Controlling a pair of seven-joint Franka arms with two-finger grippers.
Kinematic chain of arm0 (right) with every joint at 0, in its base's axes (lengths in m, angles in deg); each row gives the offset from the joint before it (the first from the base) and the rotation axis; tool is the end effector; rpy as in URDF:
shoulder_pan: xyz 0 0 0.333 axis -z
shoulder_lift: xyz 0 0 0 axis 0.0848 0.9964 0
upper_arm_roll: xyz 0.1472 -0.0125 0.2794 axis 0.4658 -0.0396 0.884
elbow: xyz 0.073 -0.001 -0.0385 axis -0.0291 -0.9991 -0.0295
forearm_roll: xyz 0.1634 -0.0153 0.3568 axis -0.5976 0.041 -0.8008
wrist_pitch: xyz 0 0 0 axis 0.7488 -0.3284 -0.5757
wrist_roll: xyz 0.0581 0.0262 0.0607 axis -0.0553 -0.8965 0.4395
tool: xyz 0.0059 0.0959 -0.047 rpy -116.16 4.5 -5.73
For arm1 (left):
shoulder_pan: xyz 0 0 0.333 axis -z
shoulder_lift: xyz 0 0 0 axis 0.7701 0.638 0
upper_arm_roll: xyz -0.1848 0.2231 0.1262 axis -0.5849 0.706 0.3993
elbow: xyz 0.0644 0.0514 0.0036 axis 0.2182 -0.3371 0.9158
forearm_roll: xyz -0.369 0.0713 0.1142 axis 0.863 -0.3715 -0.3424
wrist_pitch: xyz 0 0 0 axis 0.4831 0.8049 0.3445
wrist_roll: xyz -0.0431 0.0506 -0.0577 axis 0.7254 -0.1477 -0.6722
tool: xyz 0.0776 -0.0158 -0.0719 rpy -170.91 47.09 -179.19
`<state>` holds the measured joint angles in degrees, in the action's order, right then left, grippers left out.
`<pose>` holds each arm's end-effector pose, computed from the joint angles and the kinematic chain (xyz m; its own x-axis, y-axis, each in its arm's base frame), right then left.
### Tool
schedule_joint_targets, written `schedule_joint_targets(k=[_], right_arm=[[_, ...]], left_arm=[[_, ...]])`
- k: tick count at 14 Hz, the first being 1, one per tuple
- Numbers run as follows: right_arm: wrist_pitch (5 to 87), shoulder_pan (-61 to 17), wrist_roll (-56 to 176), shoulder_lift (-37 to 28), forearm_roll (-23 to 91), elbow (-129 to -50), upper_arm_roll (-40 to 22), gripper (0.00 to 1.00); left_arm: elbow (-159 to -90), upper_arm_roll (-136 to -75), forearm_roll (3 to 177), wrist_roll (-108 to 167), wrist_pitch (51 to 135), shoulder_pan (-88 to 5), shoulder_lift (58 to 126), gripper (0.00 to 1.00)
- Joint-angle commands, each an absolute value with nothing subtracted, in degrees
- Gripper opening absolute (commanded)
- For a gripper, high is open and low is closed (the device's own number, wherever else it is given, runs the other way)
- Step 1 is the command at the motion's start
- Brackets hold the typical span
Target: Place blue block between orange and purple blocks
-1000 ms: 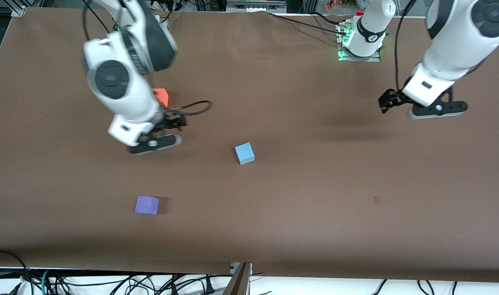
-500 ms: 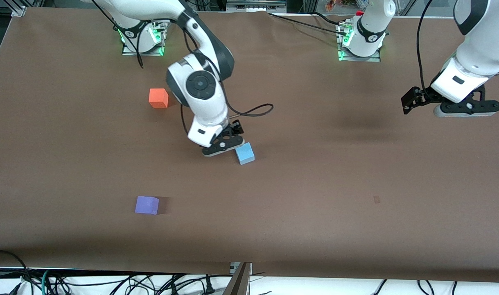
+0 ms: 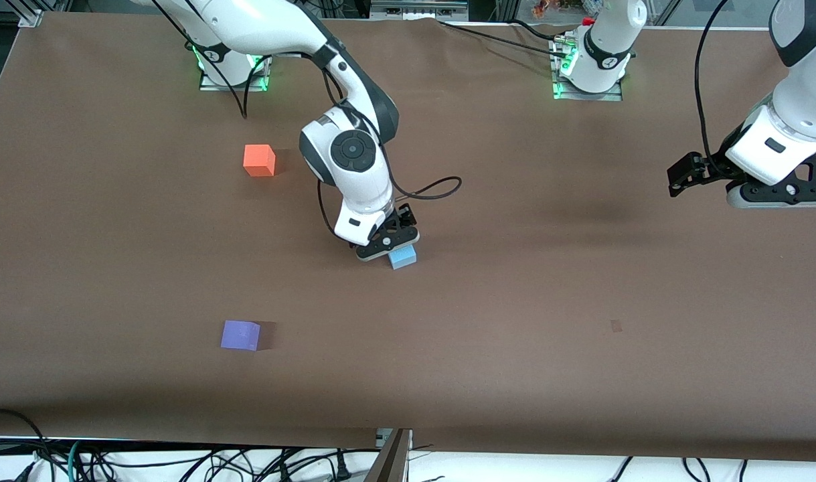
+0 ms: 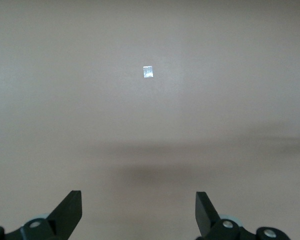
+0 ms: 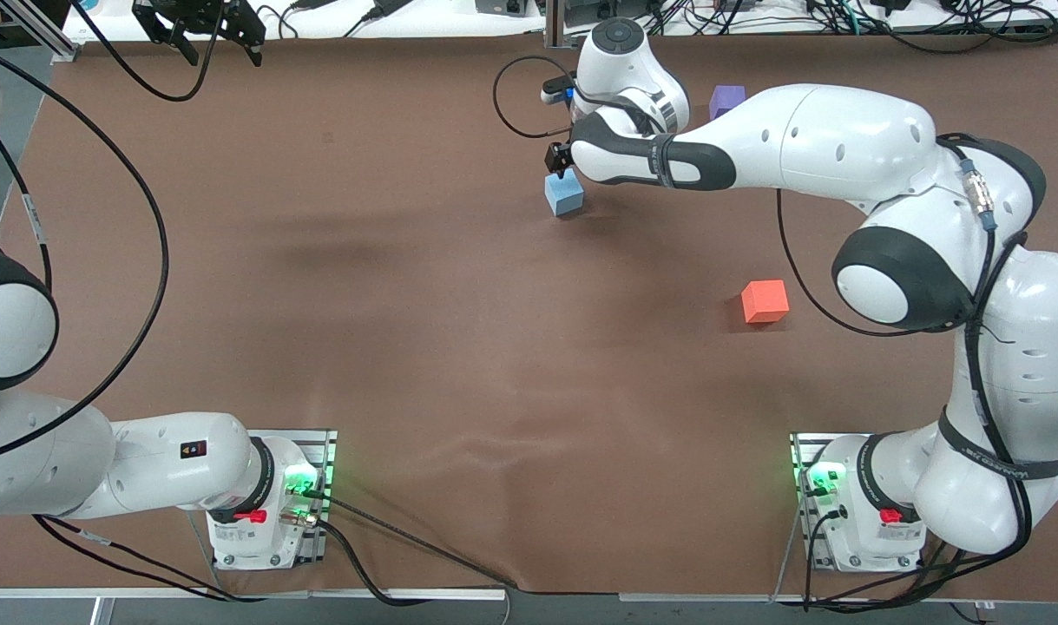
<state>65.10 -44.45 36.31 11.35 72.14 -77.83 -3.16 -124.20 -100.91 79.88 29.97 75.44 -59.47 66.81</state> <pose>0.5561 0.4657 0.2735 0.9209 0.3641 0.1391 0.3724 -0.9273 -0.0378 0.5642 -0.0417 0.5626 0.9996 0.0238 0.0129 0.0241 -0.9994 -0.0235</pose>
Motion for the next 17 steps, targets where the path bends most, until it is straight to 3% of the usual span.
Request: schedule_joint_targets(k=[1, 9, 13, 14, 15, 16, 17], right_arm=[[69.9, -45.5, 36.1, 14.1, 72.3, -76.5, -3.6, 1.00], [71.8, -46.9, 36.2, 17.1, 72.4, -76.5, -3.5, 1.00], [72.2, -47.0, 36.4, 18.3, 72.5, -76.4, -3.5, 1.00], [72.3, -47.0, 36.4, 18.4, 72.6, -76.4, -3.5, 0.99], [73.4, -46.9, 36.7, 18.4, 72.7, -76.4, -3.5, 0.90], [74.4, -46.9, 36.5, 18.4, 72.7, -76.4, -3.5, 0.63], [74.8, -46.9, 36.3, 18.5, 72.5, -76.4, -3.5, 0.43]], left_arm=[[-121.1, -101.1, 81.7, 30.9, 73.5, -60.1, 67.5, 1.00], [-121.4, -100.8, 81.7, 31.4, 73.7, -58.7, 68.0, 1.00], [-121.0, -85.2, 81.3, 31.6, 72.5, -45.6, 68.0, 1.00], [-120.6, -83.9, 81.3, 31.5, 71.9, -44.4, 68.1, 1.00], [-120.3, -84.0, 81.3, 31.5, 71.2, -44.2, 68.1, 1.00], [-119.2, -84.1, 81.3, 31.5, 70.2, -44.2, 68.2, 1.00], [-119.0, -84.1, 81.3, 31.5, 69.5, -44.3, 68.3, 1.00]])
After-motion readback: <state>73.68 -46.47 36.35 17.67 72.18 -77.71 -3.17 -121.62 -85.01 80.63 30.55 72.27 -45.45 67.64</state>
